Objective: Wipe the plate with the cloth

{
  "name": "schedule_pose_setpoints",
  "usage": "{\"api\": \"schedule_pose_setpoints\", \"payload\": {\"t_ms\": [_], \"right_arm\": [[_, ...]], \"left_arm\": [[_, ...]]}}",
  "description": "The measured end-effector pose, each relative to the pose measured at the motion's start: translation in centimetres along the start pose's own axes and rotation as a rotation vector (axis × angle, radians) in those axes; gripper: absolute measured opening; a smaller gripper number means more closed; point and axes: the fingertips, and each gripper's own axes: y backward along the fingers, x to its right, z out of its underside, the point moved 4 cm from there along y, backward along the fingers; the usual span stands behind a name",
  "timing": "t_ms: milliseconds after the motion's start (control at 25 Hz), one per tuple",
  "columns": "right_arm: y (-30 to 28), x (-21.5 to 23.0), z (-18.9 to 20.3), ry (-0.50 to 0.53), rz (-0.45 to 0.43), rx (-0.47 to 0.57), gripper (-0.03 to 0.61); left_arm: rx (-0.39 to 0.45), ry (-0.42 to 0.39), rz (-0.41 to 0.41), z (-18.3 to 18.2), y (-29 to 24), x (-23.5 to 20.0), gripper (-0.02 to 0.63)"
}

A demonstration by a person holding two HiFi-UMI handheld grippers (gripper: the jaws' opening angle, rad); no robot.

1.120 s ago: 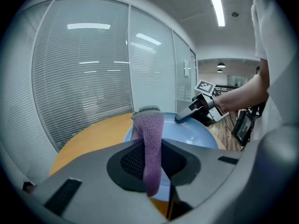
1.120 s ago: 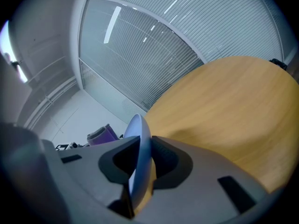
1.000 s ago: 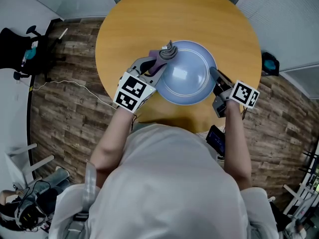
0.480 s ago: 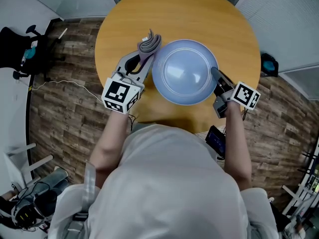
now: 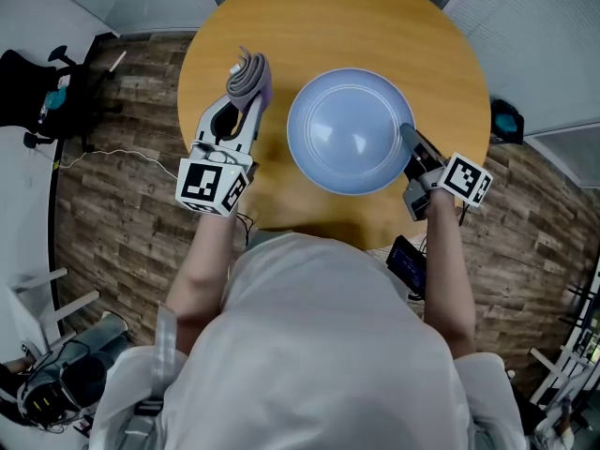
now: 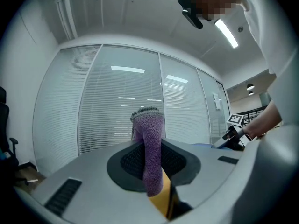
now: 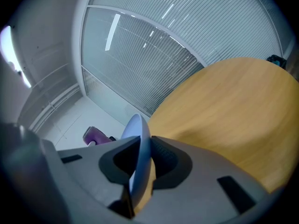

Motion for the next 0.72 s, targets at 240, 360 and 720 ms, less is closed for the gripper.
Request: {"api": "schedule_pose_setpoints", "payload": {"t_ms": [240,360,720], "right_arm": [[0.3,1.4,-0.9,-0.032,0.036,0.024,0.067],[0.4,2.0,-1.8,-0.053,0.026,0.062,0.067],[-0.4,4.1,-4.2,-0.098,0.015,0.125,0.069]], "left_arm": [[0.005,0.013,-0.004,0.1,0.8,-0.1,0.069],[-0.005,0.021,-0.009,0.3,1.8,0.0,0.069],[-0.031,0.017,-0.046,0.8,2.7,-0.1,0.069]]}}
